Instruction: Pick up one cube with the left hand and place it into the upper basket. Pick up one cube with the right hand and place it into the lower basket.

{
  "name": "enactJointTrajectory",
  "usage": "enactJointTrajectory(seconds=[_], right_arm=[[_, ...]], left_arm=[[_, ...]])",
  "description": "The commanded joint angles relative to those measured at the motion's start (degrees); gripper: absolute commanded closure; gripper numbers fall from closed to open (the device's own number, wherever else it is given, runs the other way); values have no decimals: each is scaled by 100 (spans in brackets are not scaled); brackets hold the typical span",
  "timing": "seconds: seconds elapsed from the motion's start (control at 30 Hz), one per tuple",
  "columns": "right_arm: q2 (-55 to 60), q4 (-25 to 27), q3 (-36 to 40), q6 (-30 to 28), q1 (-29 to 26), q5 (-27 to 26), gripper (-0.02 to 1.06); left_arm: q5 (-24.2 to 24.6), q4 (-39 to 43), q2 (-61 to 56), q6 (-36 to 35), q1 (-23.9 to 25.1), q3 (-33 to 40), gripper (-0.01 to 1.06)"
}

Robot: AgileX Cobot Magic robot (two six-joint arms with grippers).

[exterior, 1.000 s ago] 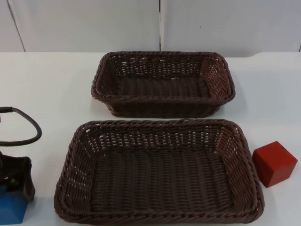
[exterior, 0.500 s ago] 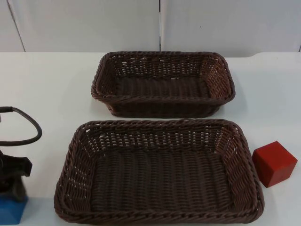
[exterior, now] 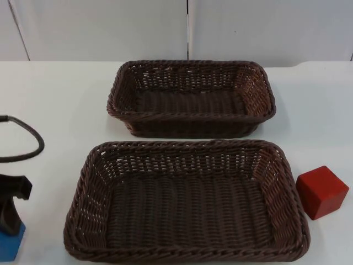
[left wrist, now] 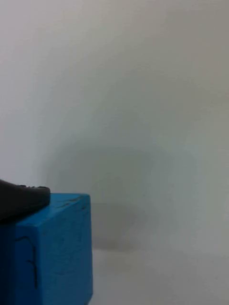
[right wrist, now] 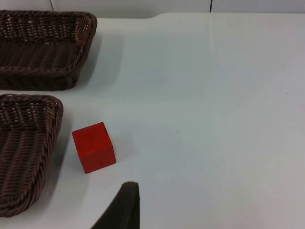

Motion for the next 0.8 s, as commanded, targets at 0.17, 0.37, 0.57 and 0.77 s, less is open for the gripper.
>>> enactJointTrajectory(seconds=[0.17, 0.37, 0.57, 0.77], right_arm=[[-18, -5, 13, -33, -31, -28, -1], [-18, -5, 13, -33, -31, -28, -1], [-18, -5, 13, -33, -31, -28, -1], [-18, -5, 13, -33, -31, -28, -1]], left_arm=[[532, -200, -761, -9, 12, 9, 105], [774, -291, -1644, 110, 12, 9, 105], [1065, -305, -2670, 134, 12, 9, 105], [1178, -149, -3617, 259, 12, 9, 105]])
